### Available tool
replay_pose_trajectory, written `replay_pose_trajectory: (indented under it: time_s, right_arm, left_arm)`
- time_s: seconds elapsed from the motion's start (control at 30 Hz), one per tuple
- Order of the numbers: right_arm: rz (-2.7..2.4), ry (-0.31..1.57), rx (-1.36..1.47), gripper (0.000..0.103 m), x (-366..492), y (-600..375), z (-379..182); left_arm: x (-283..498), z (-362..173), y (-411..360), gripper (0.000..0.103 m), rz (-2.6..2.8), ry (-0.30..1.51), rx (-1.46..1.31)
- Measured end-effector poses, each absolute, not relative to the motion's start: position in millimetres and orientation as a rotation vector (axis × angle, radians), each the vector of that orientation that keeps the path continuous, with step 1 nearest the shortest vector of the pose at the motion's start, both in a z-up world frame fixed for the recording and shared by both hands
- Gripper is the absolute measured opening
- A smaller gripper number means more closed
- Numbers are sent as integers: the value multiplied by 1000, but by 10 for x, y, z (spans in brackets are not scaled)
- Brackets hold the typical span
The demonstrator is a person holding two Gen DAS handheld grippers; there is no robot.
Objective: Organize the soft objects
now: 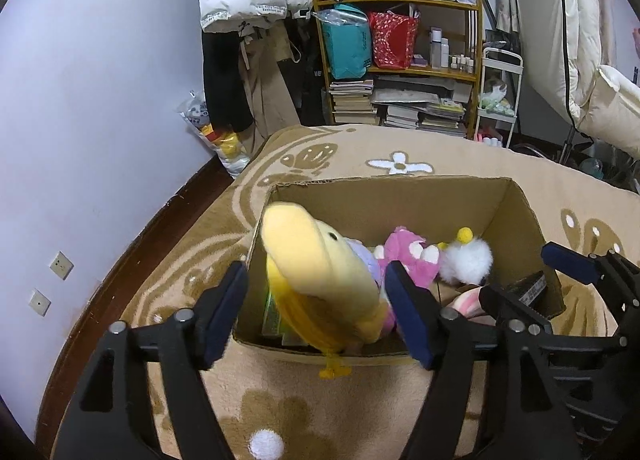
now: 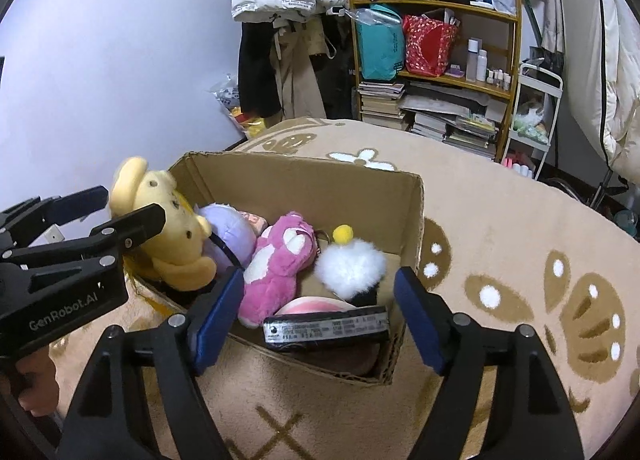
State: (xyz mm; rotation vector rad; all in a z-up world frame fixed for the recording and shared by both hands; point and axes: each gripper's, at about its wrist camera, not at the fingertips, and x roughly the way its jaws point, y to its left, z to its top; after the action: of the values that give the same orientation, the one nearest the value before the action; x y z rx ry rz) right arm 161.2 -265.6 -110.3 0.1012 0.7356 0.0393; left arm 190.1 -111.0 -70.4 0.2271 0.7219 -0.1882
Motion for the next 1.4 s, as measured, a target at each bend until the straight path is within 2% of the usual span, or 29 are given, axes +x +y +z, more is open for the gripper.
replay_pose_trajectory:
  time_s: [0.1, 0.27, 0.37, 0.43, 0.8, 0.97, 1.1, 1.4]
  right_arm:
    - [35, 719, 95, 89, 1586, -2656, -1072]
    - [22, 716, 108, 90, 1572, -2699, -1046]
    - [15, 724, 126, 99, 1562, -2740, -1040]
    - [10, 717, 137, 99, 1536, -2764, -1023]
    - [-12, 694, 190, 100, 1333, -2864, -890]
    - [-25, 647, 214, 103, 1120, -2888, -700]
    - [-17, 637, 202, 103, 972, -2855, -532]
    - [-9, 587, 178, 103, 535, -2772, -212]
  left_arm:
    - [1888, -676, -1106, 81, -185, 714, 234]
    - [1868, -631, -1084, 86, -184, 705, 222]
    - [1868, -619, -1073, 91, -177, 705, 226]
    - [1866, -604, -1070, 94, -170, 706, 237]
    - [1689, -438, -937, 96, -153, 703, 225]
    - [1488, -342, -892, 96, -141, 693, 257]
    - [1327, -189, -857, 102, -119, 670, 266]
    - [841, 141, -668, 103, -100, 613, 254]
